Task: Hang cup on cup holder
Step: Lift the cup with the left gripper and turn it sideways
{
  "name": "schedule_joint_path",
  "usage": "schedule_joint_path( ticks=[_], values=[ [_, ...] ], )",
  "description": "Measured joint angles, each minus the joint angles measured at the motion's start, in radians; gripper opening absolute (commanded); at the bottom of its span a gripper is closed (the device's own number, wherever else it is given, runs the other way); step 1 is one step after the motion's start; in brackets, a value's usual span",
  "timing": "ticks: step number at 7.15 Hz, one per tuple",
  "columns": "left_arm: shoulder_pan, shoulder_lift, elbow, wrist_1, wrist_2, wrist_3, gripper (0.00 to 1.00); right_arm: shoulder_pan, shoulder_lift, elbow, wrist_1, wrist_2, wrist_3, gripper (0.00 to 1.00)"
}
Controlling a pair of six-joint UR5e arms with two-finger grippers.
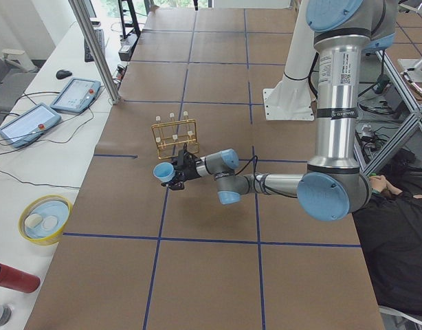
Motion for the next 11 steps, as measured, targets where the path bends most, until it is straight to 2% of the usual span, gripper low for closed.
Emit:
schedule_joint_path(
  ticks=[2,3,4,7,9,11],
  values=[
    [0.000,0.076,-0.130,0.007,0.001,0.122,0.16,0.000,0.000,0.000,0.001,0.000,0.000,1.00],
    [0.001,0.105,-0.182,0.014,0.001,0.221,0.11,0.000,0.000,0.000,0.000,0.000,0.000,1.00],
    [0.002,0.123,-0.216,0.024,0.001,0.318,0.00,0.000,0.000,0.000,0.000,0.000,0.000,1.00],
    [0.003,0.145,-0.285,0.092,0.006,0.584,0.00,0.000,0.000,0.000,0.000,0.000,0.000,1.00],
    [0.004,0.163,-0.346,0.104,0.015,0.858,0.00,0.000,0.000,0.000,0.000,0.000,0.000,1.00],
    [0.013,0.164,-0.380,0.129,0.091,1.113,0.00,0.000,0.000,0.000,0.000,0.000,0.000,1.00]
  ],
)
